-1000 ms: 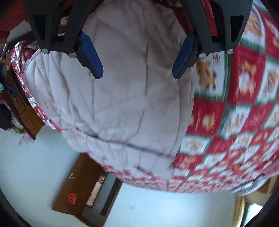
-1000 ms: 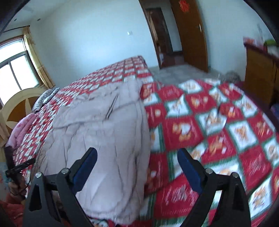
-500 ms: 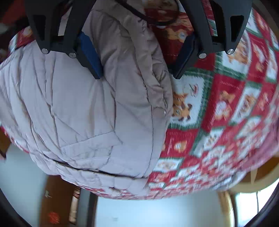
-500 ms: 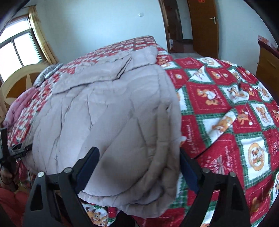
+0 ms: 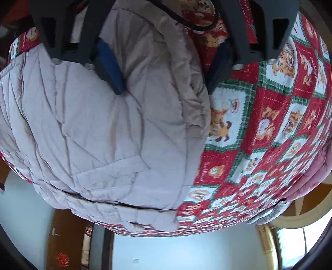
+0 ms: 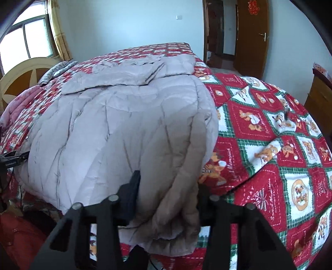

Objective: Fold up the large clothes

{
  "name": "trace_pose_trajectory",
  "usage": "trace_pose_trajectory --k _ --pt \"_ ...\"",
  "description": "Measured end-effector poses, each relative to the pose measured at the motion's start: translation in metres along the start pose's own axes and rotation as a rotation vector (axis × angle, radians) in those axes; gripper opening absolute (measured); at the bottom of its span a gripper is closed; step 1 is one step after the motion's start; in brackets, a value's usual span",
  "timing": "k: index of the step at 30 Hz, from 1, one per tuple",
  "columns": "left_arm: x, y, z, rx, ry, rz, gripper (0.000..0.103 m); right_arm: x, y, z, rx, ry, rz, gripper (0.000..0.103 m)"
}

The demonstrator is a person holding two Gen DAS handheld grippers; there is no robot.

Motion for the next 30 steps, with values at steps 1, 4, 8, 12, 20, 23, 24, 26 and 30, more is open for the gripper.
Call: trace_pose_trajectory --k 1,4,8,12,20,23,24,26,30 --pt "-0.001 0.000 0.002 0.006 0.001 0.004 0.070 0.001 0.000 0.000 -0.001 0.001 0.001 0.046" --pt "-0.001 -0.001 0.004 0.016 0.010 0.004 0.069 0.000 -0.001 0.002 0.016 0.028 0.006 0.049" --pt "-0.002 0.000 0.004 0.002 -0.005 0.001 0.058 0.000 -0.002 0.004 0.030 0.049 0.022 0.052" --pt "-0.005 0.001 0.010 0.022 0.020 0.015 0.043 0.000 -0.003 0.002 0.030 0.042 0.032 0.052" --pt "-0.024 0.009 0.011 0.012 -0.002 0.076 0.015 -0.016 0.007 0.004 0.087 0.119 0.049 0.021" --pt "-0.037 0.015 0.014 0.021 -0.012 0.112 0.013 -0.023 0.012 0.002 0.112 0.162 0.067 0.019" --pt "-0.041 0.016 0.015 0.023 -0.018 0.125 0.013 -0.026 0.013 0.002 0.122 0.181 0.073 0.019" --pt "-0.051 0.020 0.017 0.021 -0.034 0.148 0.013 -0.032 0.017 0.002 0.143 0.220 0.089 0.018" --pt "-0.069 0.026 0.020 0.021 -0.060 0.184 0.012 -0.045 0.024 0.003 0.181 0.293 0.122 0.017"
Point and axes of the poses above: each gripper's, at about its wrist camera, not at the fingertips, and x roughly the way its jaws point, z to its right, y to its top, the point moved 2 cm from there along x, roughly the way its jaws point
